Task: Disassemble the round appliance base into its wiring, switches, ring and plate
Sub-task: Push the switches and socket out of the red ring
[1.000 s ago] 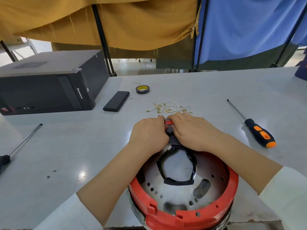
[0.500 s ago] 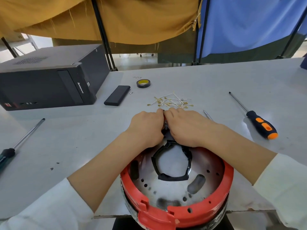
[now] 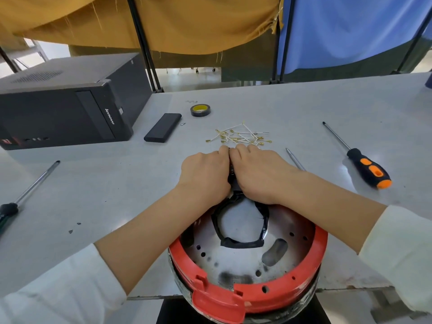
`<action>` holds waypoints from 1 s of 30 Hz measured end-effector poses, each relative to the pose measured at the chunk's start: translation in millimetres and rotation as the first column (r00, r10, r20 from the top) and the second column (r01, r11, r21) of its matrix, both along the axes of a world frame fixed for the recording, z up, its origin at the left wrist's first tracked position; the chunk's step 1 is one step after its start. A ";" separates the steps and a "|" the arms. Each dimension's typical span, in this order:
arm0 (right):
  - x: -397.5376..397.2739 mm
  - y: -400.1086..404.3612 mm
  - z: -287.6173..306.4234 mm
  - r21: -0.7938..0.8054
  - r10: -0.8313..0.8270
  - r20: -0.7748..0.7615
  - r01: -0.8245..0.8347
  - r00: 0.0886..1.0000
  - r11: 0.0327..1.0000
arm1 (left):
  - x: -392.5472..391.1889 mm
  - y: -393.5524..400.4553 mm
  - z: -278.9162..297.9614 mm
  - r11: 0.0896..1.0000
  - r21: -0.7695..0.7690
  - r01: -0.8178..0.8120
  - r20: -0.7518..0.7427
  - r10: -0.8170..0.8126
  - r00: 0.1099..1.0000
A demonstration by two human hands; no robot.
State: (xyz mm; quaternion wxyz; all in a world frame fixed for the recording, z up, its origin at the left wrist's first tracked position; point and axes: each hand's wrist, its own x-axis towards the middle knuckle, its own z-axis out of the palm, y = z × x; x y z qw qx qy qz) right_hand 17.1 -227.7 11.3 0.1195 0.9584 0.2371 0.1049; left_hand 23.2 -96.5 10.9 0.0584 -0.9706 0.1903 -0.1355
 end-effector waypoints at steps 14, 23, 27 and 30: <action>4.3 -9.2 -3.6 0.205 0.061 -0.008 -0.058 0.998 0.977 | 0.7 8.7 0.4 0.994 -0.079 0.081 -0.047 -0.085 0.995; 4.9 -5.7 -0.7 0.292 0.020 -0.073 0.003 0.997 0.956 | 2.0 4.3 2.3 0.993 -0.121 -0.002 -0.066 -0.006 0.998; 5.0 -3.4 0.6 0.309 0.002 -0.089 0.026 0.996 0.951 | 1.5 1.4 3.8 0.993 -0.114 -0.016 -0.071 0.008 0.997; 5.4 -2.4 1.2 0.317 -0.004 -0.102 0.036 0.995 0.948 | 1.7 0.5 3.5 0.994 -0.105 -0.022 -0.062 0.015 0.998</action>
